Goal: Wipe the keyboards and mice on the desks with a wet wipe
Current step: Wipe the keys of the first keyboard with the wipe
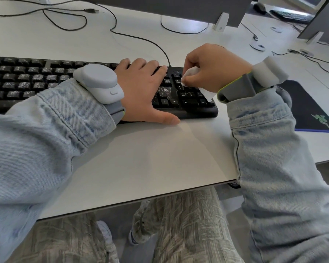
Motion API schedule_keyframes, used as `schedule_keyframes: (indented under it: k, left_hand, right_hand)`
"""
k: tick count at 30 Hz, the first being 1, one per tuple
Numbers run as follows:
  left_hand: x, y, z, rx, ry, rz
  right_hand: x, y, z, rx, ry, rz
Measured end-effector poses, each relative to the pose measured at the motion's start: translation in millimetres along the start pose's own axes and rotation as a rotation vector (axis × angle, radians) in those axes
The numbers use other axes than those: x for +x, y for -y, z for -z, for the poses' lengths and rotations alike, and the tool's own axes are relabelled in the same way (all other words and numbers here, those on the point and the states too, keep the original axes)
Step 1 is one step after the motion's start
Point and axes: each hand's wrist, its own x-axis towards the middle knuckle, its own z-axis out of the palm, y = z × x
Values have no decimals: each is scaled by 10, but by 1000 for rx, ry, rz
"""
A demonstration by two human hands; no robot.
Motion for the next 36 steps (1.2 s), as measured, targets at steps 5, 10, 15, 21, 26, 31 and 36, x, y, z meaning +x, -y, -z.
schedule_keyframes:
  k: [5, 10, 15, 21, 26, 31, 36]
  left_hand:
    - [1, 2, -11, 4, -7, -3]
    - [-9, 0, -5, 2, -6, 0]
    - [-3, 5, -5, 1, -3, 5]
    - [2, -2, -15, 7, -5, 2]
    - [-4, 1, -9, 5, -9, 5]
    - [-1, -2, -2, 1, 5, 1]
    - [3, -1, -8, 9, -6, 0]
  right_hand:
    - [55, -13, -52, 19, -89, -58]
    - [-23, -208, 63, 79, -13, -163]
    - [-68, -188, 81, 62, 112, -136]
    - [-13, -63, 17, 39, 31, -148]
    - [-16, -76, 14, 44, 65, -187]
    - [-64, -80, 83, 40, 164, -231]
    - [1, 3, 41, 62, 92, -291]
